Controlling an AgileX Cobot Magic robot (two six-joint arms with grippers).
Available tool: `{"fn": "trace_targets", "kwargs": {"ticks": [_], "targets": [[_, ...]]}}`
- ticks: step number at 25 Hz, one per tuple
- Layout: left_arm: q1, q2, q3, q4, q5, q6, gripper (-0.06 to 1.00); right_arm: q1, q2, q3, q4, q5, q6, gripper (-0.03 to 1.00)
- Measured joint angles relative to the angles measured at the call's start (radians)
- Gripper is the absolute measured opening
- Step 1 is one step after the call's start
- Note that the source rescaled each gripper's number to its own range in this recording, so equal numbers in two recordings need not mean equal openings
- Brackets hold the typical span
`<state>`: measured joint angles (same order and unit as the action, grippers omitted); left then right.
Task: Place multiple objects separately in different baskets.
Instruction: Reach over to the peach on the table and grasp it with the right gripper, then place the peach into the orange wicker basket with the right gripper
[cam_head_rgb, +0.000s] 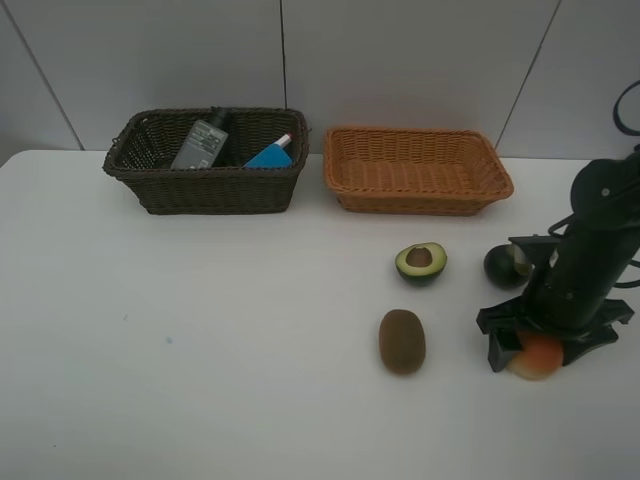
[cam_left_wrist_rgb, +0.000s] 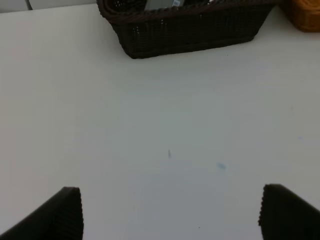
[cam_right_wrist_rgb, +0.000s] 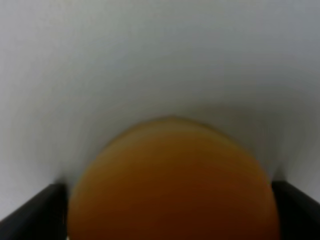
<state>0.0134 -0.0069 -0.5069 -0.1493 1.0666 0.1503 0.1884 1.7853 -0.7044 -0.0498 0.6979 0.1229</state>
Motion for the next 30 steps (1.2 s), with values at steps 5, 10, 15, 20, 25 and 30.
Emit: {"fn": "trace_targets", "kwargs": {"ticks": [5,10,15,20,25,30], "targets": [[0.000,0.000,0.000,0.000,0.000,0.000,0.87,0.000,0.000,0.000,0.000,0.001,0.000,1.00],[0.000,0.000,0.000,0.000,0.000,0.000,0.87,0.000,0.000,0.000,-0.003,0.013,0.000,0.24],[0.000,0.000,0.000,0.000,0.000,0.000,0.87,0.000,0.000,-0.001,-0.003,0.043,0.000,0.22],[0.000,0.000,0.000,0.000,0.000,0.000,0.87,0.000,-0.059,-0.094,-0.005,0.174,0.000,0.22],[0.000,0.000,0.000,0.000,0.000,0.000,0.87,0.000,-0.103,-0.388,-0.037,0.293,0.000,0.22],[0.000,0.000,0.000,0.000,0.000,0.000,0.87,0.000,0.064,-0.726,-0.054,0.332,-0.016,0.22]]}}
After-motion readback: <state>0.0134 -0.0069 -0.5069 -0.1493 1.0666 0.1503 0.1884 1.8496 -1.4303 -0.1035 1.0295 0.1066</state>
